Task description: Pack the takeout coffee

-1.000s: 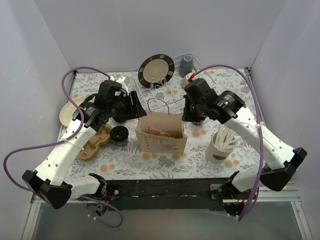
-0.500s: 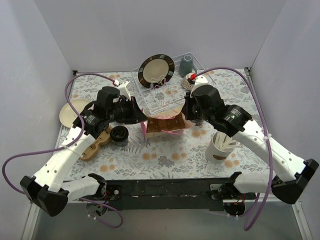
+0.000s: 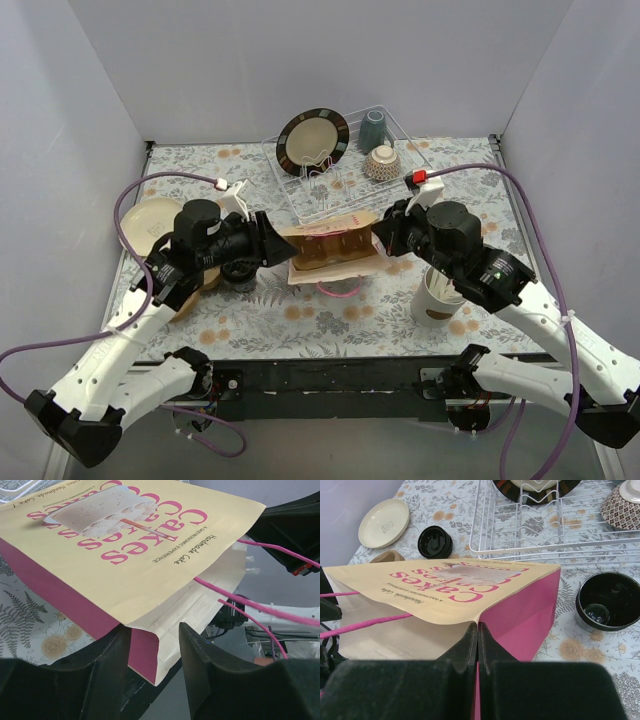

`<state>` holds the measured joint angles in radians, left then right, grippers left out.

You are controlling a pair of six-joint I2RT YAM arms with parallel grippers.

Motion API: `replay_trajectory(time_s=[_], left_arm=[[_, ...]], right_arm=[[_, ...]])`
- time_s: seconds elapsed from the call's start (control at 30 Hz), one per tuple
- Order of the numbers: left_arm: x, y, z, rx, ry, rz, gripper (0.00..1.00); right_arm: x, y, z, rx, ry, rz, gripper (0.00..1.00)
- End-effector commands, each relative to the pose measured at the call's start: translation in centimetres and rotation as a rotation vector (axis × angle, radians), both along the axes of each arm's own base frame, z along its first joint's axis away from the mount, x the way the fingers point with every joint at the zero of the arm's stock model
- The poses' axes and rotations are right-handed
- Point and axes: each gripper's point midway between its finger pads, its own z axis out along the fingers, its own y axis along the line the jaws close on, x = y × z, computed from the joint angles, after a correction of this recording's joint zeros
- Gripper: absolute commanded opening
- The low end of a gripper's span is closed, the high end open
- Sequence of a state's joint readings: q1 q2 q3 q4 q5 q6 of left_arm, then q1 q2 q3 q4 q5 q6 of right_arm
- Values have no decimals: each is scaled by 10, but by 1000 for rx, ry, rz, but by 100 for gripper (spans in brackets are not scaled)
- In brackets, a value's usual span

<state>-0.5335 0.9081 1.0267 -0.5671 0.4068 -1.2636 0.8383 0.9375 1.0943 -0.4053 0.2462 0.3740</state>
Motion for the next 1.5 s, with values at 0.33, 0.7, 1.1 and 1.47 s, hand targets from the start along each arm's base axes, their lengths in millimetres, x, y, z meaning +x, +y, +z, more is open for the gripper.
replay_trajectory(time_s=[0.33,0.7,1.1,1.47], left_arm=[[-16,9,-16,42,23,-18,49],[22,21,26,68,-22,178,86],[62,74,42,192,-23,564,98],[67,109,-11,454,127,709,97]], right_arm=[[-8,3,2,120,-31,17,1],[3,10,5,73,249,-135,1],[3,-2,-35,-5,431,-203,1],[33,-12,-25,-9,365,-192,1]])
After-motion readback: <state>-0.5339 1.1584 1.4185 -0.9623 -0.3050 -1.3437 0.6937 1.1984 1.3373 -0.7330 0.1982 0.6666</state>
